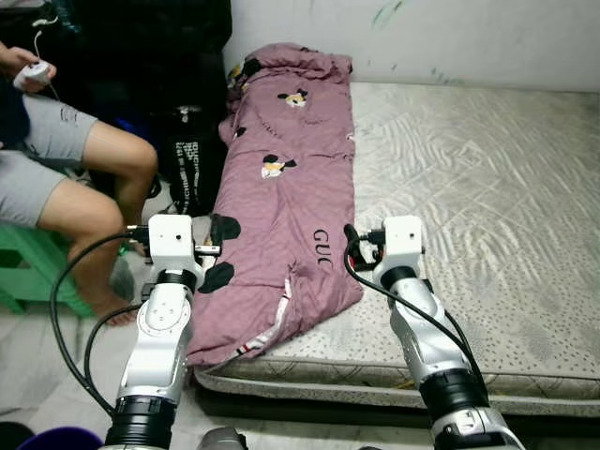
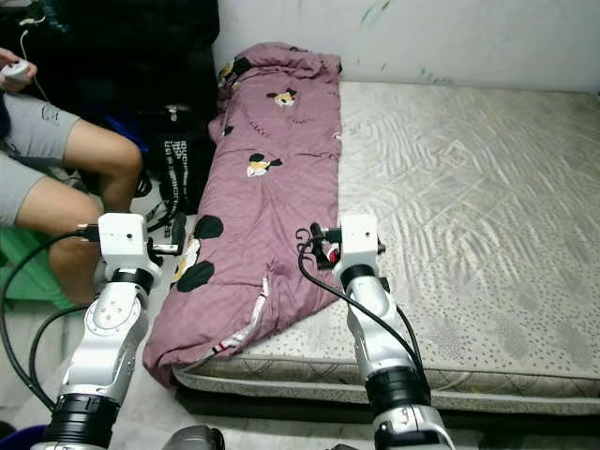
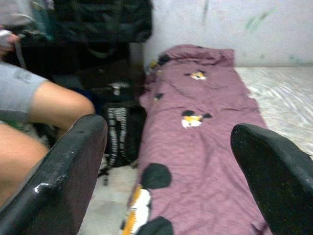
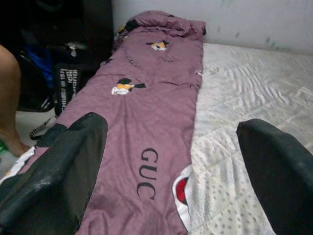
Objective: Clean up the room
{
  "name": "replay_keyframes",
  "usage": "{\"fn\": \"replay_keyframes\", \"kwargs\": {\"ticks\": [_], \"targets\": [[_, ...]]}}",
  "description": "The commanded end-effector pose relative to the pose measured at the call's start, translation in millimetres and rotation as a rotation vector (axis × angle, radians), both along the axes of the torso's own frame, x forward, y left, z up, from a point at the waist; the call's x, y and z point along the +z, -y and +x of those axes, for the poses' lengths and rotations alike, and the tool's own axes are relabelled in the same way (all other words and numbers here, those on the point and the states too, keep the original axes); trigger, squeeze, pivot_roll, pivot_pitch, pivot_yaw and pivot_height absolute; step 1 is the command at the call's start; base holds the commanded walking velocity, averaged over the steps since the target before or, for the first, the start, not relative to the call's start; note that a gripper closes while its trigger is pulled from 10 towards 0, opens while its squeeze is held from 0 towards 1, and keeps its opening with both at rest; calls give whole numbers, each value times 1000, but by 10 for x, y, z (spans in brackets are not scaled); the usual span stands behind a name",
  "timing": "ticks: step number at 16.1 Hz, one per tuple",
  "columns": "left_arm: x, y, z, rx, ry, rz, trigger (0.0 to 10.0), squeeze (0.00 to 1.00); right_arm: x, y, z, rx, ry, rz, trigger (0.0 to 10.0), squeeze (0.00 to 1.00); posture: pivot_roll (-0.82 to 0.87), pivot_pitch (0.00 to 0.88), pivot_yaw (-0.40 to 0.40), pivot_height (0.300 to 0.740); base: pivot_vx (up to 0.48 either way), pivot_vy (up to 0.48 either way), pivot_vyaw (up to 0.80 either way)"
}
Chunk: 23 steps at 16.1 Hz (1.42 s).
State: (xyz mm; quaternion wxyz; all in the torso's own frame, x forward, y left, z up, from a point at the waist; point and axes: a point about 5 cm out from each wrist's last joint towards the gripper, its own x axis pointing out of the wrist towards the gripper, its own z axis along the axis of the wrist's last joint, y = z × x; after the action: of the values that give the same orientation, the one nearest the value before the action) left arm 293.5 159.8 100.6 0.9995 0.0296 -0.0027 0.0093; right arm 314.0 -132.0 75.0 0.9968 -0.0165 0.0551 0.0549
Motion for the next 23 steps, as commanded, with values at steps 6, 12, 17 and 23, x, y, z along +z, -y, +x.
{"fn": "replay_keyframes", "kwargs": {"ticks": [6,12,17,23], "targets": [[-16,49,16,-21,-41,-12,10000,0,10,42,-10,-23,-9,6,10000,0,30,0,1,740,0,240,0],[7,47,21,-17,-24,8,10000,0,27,29,20,-22,-8,7,10000,0,33,0,3,740,0,446,0],[61,50,34,-3,16,42,10000,0,45,27,41,-25,-2,3,10000,0,32,0,5,740,0,0,0],[45,38,32,-18,13,23,10000,0,61,27,46,-22,5,5,10000,0,30,0,3,740,0,0,0]]}}
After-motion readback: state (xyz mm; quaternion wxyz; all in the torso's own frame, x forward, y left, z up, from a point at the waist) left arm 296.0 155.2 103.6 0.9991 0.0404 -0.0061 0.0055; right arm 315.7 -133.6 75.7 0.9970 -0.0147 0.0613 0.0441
